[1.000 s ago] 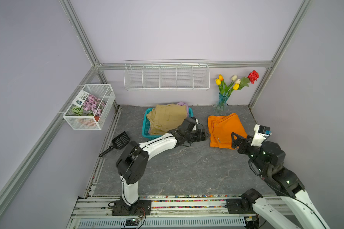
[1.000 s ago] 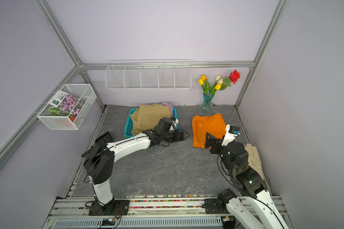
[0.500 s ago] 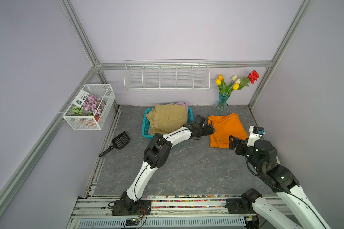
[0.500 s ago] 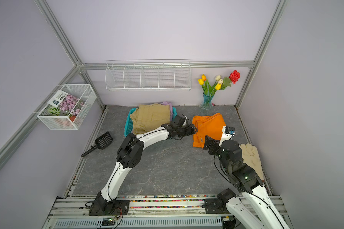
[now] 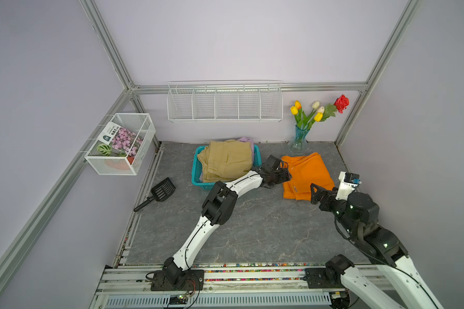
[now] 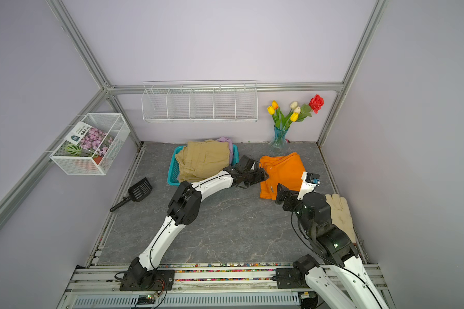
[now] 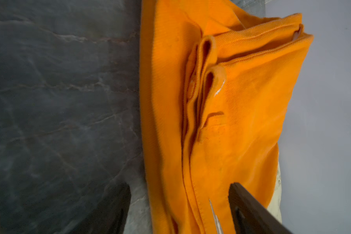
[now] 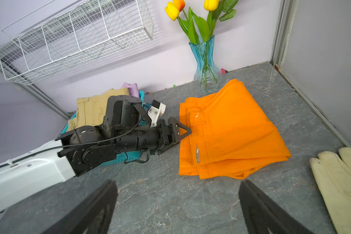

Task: Put the folded long pants in the basket
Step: Move the long pant to the center of the board.

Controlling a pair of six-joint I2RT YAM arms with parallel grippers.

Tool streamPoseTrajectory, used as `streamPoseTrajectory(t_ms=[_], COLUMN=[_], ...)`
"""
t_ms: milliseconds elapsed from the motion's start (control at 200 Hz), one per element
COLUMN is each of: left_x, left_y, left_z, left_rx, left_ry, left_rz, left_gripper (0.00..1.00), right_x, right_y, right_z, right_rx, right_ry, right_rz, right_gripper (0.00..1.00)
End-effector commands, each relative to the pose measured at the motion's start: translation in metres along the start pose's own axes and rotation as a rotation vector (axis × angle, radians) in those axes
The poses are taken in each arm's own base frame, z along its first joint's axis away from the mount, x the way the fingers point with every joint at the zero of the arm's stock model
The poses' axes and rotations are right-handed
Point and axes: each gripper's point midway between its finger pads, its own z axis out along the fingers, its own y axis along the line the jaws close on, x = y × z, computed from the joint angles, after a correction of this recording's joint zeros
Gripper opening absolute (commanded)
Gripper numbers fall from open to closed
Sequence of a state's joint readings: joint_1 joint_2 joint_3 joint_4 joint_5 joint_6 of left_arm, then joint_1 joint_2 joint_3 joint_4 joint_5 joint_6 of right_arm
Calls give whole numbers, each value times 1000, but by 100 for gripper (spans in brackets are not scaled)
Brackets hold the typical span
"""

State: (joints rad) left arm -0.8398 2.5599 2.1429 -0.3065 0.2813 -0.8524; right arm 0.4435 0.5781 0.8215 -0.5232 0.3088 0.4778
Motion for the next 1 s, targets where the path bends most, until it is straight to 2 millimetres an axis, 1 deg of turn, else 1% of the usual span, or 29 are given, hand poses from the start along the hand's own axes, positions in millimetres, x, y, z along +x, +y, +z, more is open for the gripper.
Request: streamPoseTrajectory(t_ms=[0, 105, 145, 215, 240, 270, 335, 380, 405, 455, 475, 550, 665, 700, 775, 855, 905, 950, 995], left_x=[27, 31, 33, 39, 40, 42, 47, 49, 48, 51, 49, 56, 82, 95, 117, 142, 153, 163, 170], left_y=[16, 9, 7, 7, 9, 9, 9, 9, 6, 3, -2, -9, -11, -6, -2, 17, 29, 43, 55], left_z=[17, 21, 24, 31, 33, 35, 36, 34, 31, 22, 15, -10, -53, -62, -84, -102, -112, -122, -131], left_rx=[-33, 1, 16, 15, 10, 8, 14, 12, 17, 14, 22, 37, 28, 20, 23, 4, -4, -30, -48], left_ry=[75, 85, 97, 121, 126, 133, 152, 156, 149, 138, 123, 99, 90, 104, 120, 143, 147, 151, 142], left_rz=[-16, -14, -16, -15, -14, -14, -20, -21, -16, 0, 7, 35, 81, 90, 102, 85, 76, 60, 53], left_gripper=[80, 69, 63, 49, 43, 33, 0, 0, 0, 0, 0, 0, 0, 0, 0, 0, 0, 0, 0], right_x=[4, 4, 5, 5, 5, 5, 6, 7, 7, 8, 8, 12, 13, 12, 16, 22, 29, 37, 44], right_y=[2, 3, 2, 2, 1, 2, 2, 2, 2, 4, 4, 6, 3, 2, -2, -7, -7, -7, -8], right_z=[4, 2, 2, 1, 2, 2, 2, 3, 3, 5, 5, 6, 4, 4, 6, 12, 20, 28, 34], right_rx=[-13, -19, -18, -17, -16, -17, -18, -20, -20, -26, -30, -42, -33, -28, -9, 27, 35, 38, 51], right_ry=[9, 10, 8, 7, 7, 6, 10, 11, 13, 18, 20, 30, 24, 20, 25, 58, 99, 139, 170], right_rz=[-7, -5, -5, -6, -6, -6, -6, -5, -5, -5, -4, 4, 20, 24, 24, 24, 27, 34, 48], right_gripper=[98, 98, 98, 98, 98, 98, 98, 98, 98, 98, 98, 98, 98, 98, 99, 99, 99, 99, 99])
